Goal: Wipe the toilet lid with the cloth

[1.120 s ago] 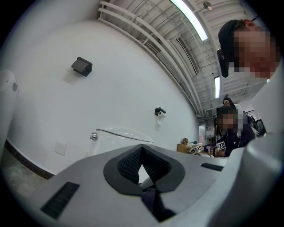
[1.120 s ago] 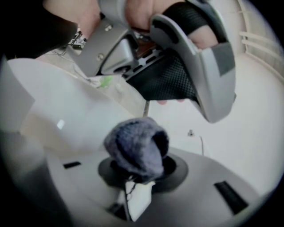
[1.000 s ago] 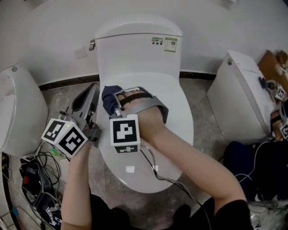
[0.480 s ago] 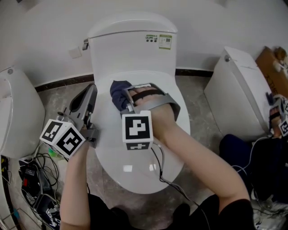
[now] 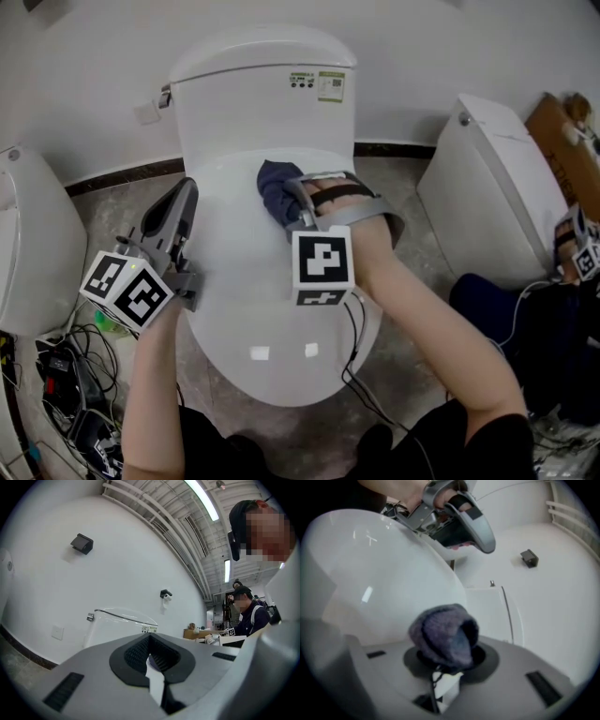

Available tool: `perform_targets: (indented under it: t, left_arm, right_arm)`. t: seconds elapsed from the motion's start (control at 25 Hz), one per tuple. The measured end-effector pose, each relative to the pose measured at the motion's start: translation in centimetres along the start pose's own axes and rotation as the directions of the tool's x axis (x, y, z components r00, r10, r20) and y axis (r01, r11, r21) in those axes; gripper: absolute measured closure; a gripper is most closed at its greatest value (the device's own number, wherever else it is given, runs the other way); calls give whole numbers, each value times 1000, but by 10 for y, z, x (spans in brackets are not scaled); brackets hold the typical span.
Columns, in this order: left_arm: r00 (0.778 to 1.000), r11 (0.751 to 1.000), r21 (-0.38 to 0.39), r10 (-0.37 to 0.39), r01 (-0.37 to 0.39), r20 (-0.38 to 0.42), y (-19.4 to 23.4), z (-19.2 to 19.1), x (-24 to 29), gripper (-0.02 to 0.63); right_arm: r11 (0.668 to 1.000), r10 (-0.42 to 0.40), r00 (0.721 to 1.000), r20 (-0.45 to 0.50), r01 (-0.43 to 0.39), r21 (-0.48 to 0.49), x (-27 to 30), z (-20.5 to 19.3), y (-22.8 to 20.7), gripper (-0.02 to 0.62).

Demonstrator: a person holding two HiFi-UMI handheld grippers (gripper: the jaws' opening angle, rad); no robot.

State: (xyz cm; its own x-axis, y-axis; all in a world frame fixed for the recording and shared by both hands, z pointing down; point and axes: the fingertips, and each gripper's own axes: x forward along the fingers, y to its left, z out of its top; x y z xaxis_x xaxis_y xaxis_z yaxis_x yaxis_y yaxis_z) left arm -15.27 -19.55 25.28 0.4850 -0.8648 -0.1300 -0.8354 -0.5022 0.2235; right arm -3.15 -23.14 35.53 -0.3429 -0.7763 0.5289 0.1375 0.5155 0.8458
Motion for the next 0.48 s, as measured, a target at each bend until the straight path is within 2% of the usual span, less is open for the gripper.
perform_targets:
  t: [0.48]
  left_arm:
    - [1000,1000,-6,-5,5,-8,-6,-4,7,597]
  right_arm:
    - [998,10,996,-85,-4,62,-7,-69,5,499]
